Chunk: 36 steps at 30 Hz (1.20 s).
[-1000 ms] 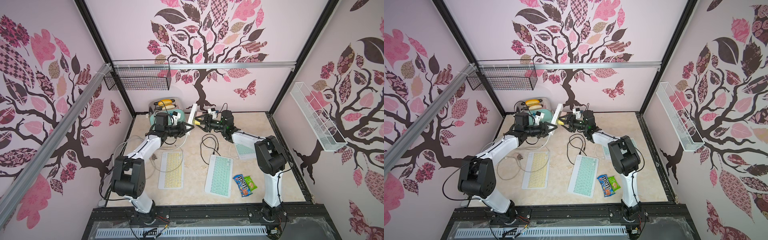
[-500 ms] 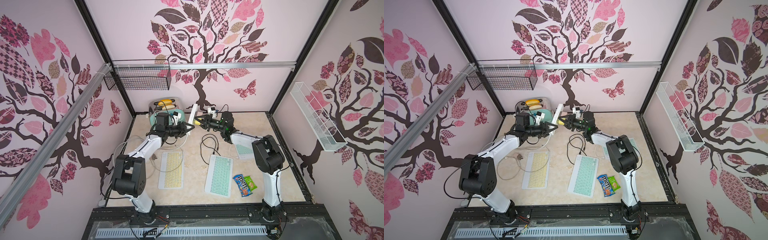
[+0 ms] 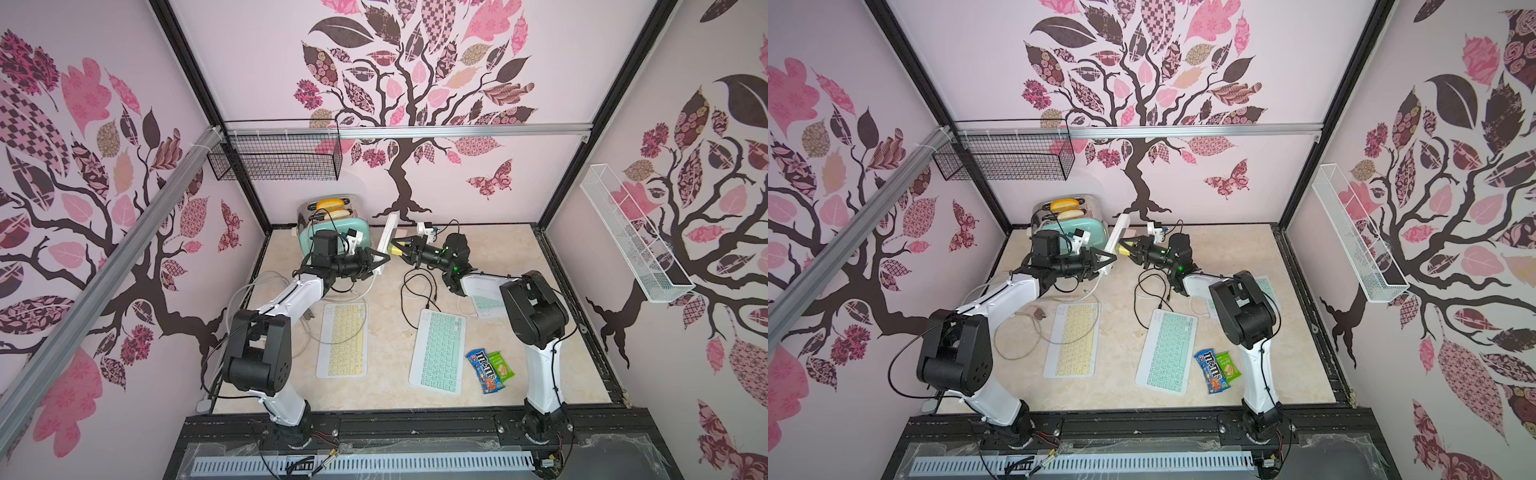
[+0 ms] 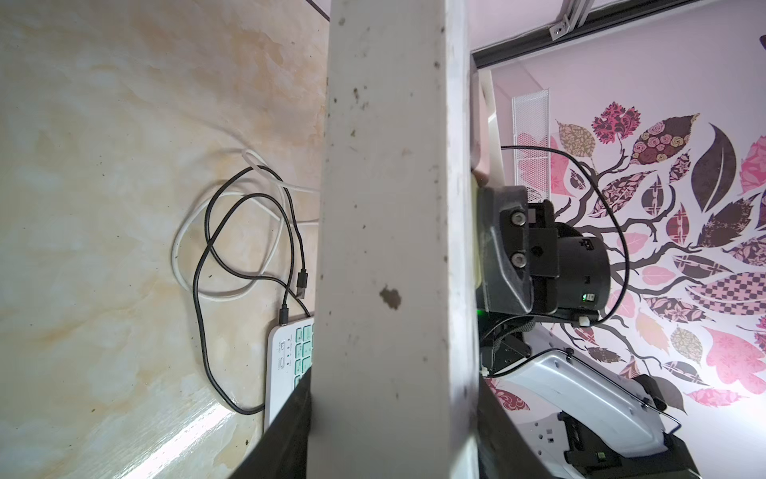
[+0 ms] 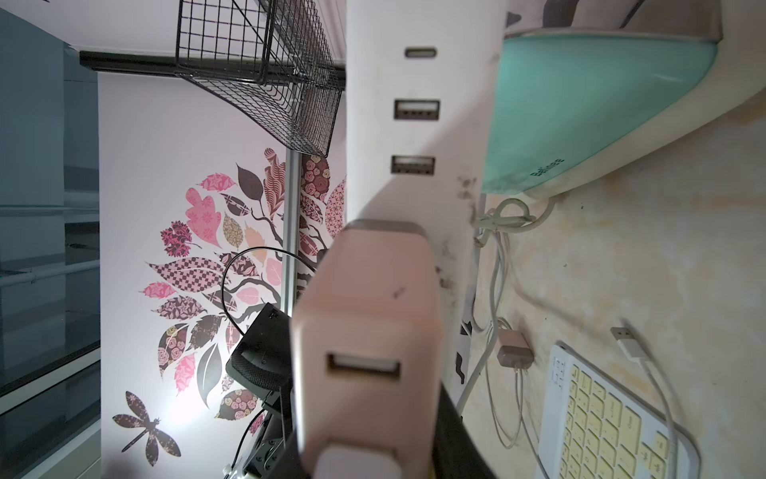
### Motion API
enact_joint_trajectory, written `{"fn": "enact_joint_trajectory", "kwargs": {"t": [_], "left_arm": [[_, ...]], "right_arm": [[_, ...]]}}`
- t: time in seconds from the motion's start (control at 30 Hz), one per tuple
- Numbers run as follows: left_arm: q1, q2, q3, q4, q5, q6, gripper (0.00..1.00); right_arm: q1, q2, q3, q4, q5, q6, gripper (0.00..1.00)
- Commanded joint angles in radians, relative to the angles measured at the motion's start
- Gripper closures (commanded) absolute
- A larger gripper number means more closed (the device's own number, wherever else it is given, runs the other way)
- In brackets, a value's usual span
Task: Unplug the wireless keyboard
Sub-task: Remove the plug from the socket.
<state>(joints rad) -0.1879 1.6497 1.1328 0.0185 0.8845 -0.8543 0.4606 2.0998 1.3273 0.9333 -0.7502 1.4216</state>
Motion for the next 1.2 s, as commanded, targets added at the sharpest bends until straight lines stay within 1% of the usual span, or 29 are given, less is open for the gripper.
{"fn": "enact_joint_trajectory", "kwargs": {"t": [0.0, 0.07, 0.1, 0.13, 0.17, 0.23, 0.3, 0.4, 0.47, 0.53, 0.63, 0.73, 0.77, 0.9, 0.97, 1.0, 1.1, 1.17], "left_arm": [[0.052, -0.068, 0.009, 0.168, -0.165, -0.037, 1.00], [0.052, -0.077, 0.011, 0.150, -0.187, -0.009, 1.00], [0.053, -0.084, 0.017, 0.092, -0.203, 0.024, 1.00], [0.051, -0.089, 0.024, 0.057, -0.219, 0.051, 1.00], [0.052, -0.094, 0.028, 0.027, -0.233, 0.080, 1.00], [0.055, -0.099, 0.025, 0.017, -0.242, 0.098, 1.00], [0.057, -0.098, 0.020, 0.029, -0.231, 0.095, 1.00], [0.057, -0.102, 0.022, 0.028, -0.236, 0.096, 1.00], [0.057, -0.102, 0.026, 0.028, -0.237, 0.098, 1.00], [0.057, -0.103, 0.031, 0.020, -0.246, 0.101, 1.00], [0.056, -0.108, 0.031, 0.015, -0.262, 0.101, 1.00], [0.056, -0.092, 0.043, 0.022, -0.223, 0.102, 1.00], [0.053, -0.085, 0.048, 0.019, -0.208, 0.107, 1.00], [0.033, -0.069, 0.057, 0.005, -0.162, 0.139, 1.00], [0.012, -0.041, 0.085, -0.035, -0.118, 0.175, 1.00], [0.000, -0.022, 0.110, -0.088, -0.109, 0.212, 1.00], [-0.034, 0.014, 0.154, -0.209, -0.151, 0.311, 1.00], [-0.041, 0.038, 0.157, -0.234, -0.177, 0.331, 1.00]], "right_arm": [[-0.011, -0.002, 0.000, -0.011, -0.049, -0.008, 1.00], [-0.011, -0.045, 0.002, -0.198, -0.045, -0.130, 1.00], [-0.013, -0.068, 0.004, -0.301, -0.041, -0.203, 1.00], [-0.013, -0.086, 0.002, -0.355, -0.038, -0.244, 1.00], [-0.018, -0.095, -0.005, -0.368, -0.045, -0.259, 1.00], [-0.033, -0.089, -0.029, -0.277, -0.076, -0.204, 1.00], [-0.053, -0.064, -0.055, -0.151, -0.112, -0.113, 1.00], [-0.080, -0.041, -0.090, -0.044, -0.132, -0.039, 1.00], [-0.084, -0.038, -0.099, -0.029, -0.137, -0.034, 1.00], [-0.084, -0.051, -0.110, -0.060, -0.125, -0.058, 1.00], [-0.082, -0.082, -0.111, -0.161, -0.092, -0.131, 1.00], [-0.083, -0.107, -0.107, -0.223, -0.087, -0.183, 1.00], [-0.084, -0.119, -0.107, -0.270, -0.085, -0.217, 1.00], [-0.090, -0.200, -0.117, -0.561, -0.021, -0.439, 1.00], [-0.096, -0.236, -0.143, -0.630, 0.007, -0.503, 1.00], [-0.101, -0.254, -0.160, -0.655, 0.023, -0.526, 1.00], [-0.136, -0.308, -0.199, -0.762, 0.070, -0.596, 1.00], [-0.164, -0.342, -0.202, -0.873, 0.123, -0.661, 1.00]]}}
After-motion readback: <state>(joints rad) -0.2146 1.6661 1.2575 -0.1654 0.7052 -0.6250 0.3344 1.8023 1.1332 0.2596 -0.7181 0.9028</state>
